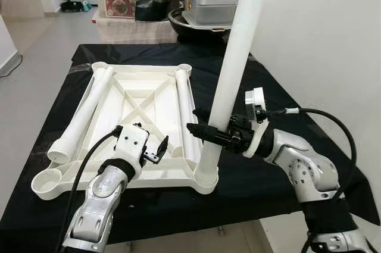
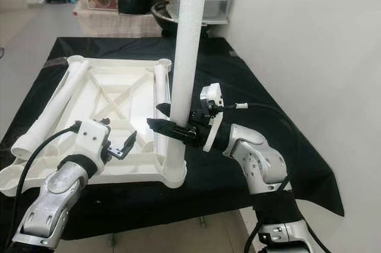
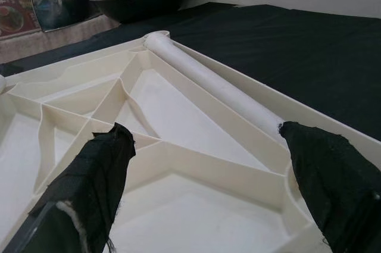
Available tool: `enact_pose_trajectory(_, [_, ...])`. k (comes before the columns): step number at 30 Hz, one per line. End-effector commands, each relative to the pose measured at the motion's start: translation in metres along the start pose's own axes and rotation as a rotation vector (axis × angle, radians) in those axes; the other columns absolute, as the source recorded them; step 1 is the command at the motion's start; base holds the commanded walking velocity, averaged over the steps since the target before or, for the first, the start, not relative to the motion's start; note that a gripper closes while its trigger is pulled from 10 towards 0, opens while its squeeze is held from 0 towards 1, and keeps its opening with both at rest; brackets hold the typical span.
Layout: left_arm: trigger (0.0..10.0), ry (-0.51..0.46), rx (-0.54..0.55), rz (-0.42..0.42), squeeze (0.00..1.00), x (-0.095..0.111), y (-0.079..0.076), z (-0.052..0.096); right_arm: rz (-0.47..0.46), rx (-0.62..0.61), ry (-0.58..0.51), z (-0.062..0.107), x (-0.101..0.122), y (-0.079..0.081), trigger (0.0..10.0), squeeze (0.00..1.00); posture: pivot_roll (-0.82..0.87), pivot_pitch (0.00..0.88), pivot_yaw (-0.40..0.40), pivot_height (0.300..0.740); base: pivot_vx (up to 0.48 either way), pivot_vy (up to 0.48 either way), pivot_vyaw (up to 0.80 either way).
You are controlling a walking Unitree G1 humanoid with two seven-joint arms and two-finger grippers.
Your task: Building children table
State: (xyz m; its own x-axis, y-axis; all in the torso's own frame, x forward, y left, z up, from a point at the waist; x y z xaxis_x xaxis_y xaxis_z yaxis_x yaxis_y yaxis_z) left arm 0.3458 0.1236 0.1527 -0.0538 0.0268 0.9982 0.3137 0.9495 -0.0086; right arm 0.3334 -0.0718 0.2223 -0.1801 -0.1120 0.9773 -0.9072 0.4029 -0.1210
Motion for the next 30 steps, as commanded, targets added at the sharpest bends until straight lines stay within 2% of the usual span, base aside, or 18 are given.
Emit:
enact_pose_trajectory(1, [10.0, 0.012, -0.002, -0.014, 0.00, -0.003, 0.000, 0.002, -0.024, -0.110, 0.018, 0.004, -0.006, -0.017, 0.0, 0.00, 0.06, 0.000, -0.110, 0.740, 0.000, 0.000, 0.00])
enact_pose_trajectory(5, [10.0, 0.014, -0.009, -0.016, 0.00, -0.002, -0.001, 0.001, -0.010, -0.337, 0.079, 0.013, -0.020, -0.044, 0.0, 0.00, 0.06, 0.000, -0.102, 0.740, 0.000, 0.000, 0.00])
enact_pose_trajectory(6, [10.0, 0.014, -0.009, -0.016, 0.00, -0.002, -0.001, 0.001, -0.010, -0.337, 0.079, 0.013, -0.020, -0.044, 0.0, 0.00, 0.06, 0.000, -0.102, 0.740, 0.000, 0.000, 0.00])
enact_pose_trajectory(8, [10.0, 0.015, -0.015, -0.018, 0.00, -0.002, -0.001, 0.000, 0.003, -0.539, 0.152, 0.021, -0.034, -0.059, 0.0, 0.00, 0.05, 0.000, -0.095, 0.740, 0.000, 0.000, 0.00])
enact_pose_trajectory(10, [10.0, 0.016, -0.017, -0.018, 0.00, -0.003, -0.002, 0.000, 0.014, -0.582, 0.176, 0.023, -0.038, -0.060, 0.0, 0.00, 0.05, 0.000, -0.095, 0.740, 0.000, 0.000, 0.00])
enact_pose_trajectory(11, [10.0, 0.016, -0.018, -0.018, 0.00, -0.003, -0.002, 0.000, 0.013, -0.698, 0.235, 0.031, -0.047, -0.068, 0.0, 0.00, 0.05, 0.000, -0.092, 0.740, 0.000, 0.000, 0.00])
enact_pose_trajectory(12, [10.0, 0.016, -0.018, -0.018, 0.00, -0.003, -0.002, 0.000, 0.013, -0.698, 0.235, 0.031, -0.047, -0.068, 0.0, 0.00, 0.05, 0.000, -0.092, 0.740, 0.000, 0.000, 0.00])
enact_pose_trajectory(14, [10.0, 0.016, -0.018, -0.018, 0.00, -0.003, -0.002, 0.000, 0.009, -0.822, 0.299, 0.041, -0.057, -0.075, 0.0, 0.00, 0.05, 0.000, -0.091, 0.740, 0.000, 0.000, 0.00])
enact_pose_trajectory(15, [10.0, 0.017, -0.020, -0.019, 0.00, -0.003, -0.002, -0.001, -0.005, -0.977, 0.374, 0.058, -0.068, -0.083, 0.0, 0.00, 0.05, 0.000, -0.090, 0.740, 0.000, 0.000, 0.00])
enact_pose_trajectory(16, [10.0, 0.017, -0.020, -0.019, 0.00, -0.003, -0.002, -0.001, -0.005, -0.977, 0.374, 0.058, -0.068, -0.083, 0.0, 0.00, 0.05, 0.000, -0.090, 0.740, 0.000, 0.000, 0.00])
enact_pose_trajectory(18, [10.0, 0.019, -0.024, -0.024, 0.00, -0.003, -0.003, -0.002, 0.022, -1.180, 0.482, 0.080, -0.078, -0.084, 0.0, 0.00, 0.05, 0.000, -0.091, 0.740, 0.000, 0.000, 0.00])
enact_pose_trajectory(21, [10.0, 0.017, -0.024, -0.025, 0.00, -0.002, -0.003, -0.003, 0.035, -1.201, 0.515, 0.073, -0.083, -0.075, 0.0, 0.00, 0.05, 0.000, -0.093, 0.740, 0.000, 0.000, 0.00])
enact_pose_trajectory(22, [10.0, 0.016, -0.023, -0.025, 0.00, -0.002, -0.003, -0.003, 0.029, -1.186, 0.508, 0.066, -0.083, -0.070, 4.5, 0.00, 0.05, 0.000, -0.092, 0.740, 0.000, 0.000, 0.00])
enact_pose_trajectory(24, [10.0, 0.016, -0.023, -0.025, 0.00, -0.002, -0.003, -0.003, 0.029, -1.186, 0.508, 0.066, -0.083, -0.070, 4.5, 0.00, 0.05, 0.000, -0.092, 0.740, 0.000, 0.000, 0.00])
enact_pose_trajectory(25, [10.0, 0.016, -0.023, -0.024, 0.00, -0.002, -0.003, -0.003, 0.058, -1.128, 0.477, 0.051, -0.076, -0.066, 10.0, 0.00, 0.05, 0.000, -0.092, 0.740, 0.000, 0.000, 0.00])
enact_pose_trajectory(26, [10.0, 0.016, -0.023, -0.024, 0.00, -0.002, -0.003, -0.003, 0.058, -1.128, 0.477, 0.051, -0.076, -0.066, 10.0, 0.00, 0.05, 0.000, -0.092, 0.740, 0.000, 0.000, 0.00])
enact_pose_trajectory(27, [10.0, 0.016, -0.023, -0.023, 0.00, -0.003, -0.003, -0.003, 0.060, -1.139, 0.449, 0.049, -0.071, -0.066, 10.0, 0.99, 0.05, 0.000, -0.092, 0.740, 0.000, 0.000, 0.00])
enact_pose_trajectory(30, [10.0, 0.017, -0.024, -0.022, 0.00, -0.003, -0.003, -0.003, 0.066, -1.152, 0.401, 0.048, -0.059, -0.070, 10.0, 1.00, 0.05, 0.000, -0.093, 0.740, 0.000, 0.000, 0.00])
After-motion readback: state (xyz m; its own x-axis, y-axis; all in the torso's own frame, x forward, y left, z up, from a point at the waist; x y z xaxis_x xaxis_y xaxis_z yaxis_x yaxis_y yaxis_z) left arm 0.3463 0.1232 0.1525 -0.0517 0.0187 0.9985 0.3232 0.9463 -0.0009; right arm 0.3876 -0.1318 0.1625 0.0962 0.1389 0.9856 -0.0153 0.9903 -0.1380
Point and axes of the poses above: a point about 5 cm out from each wrist's last joint towards the gripper, its own z axis pointing back from the gripper into the wrist, its own x axis along the axis of the wrist's last joint, y = z × x, the point moved 6 cm from there along -z, pointing out of the wrist towards the gripper, and after that the axes turned 13 degrees about z, right-handed, at the moved point
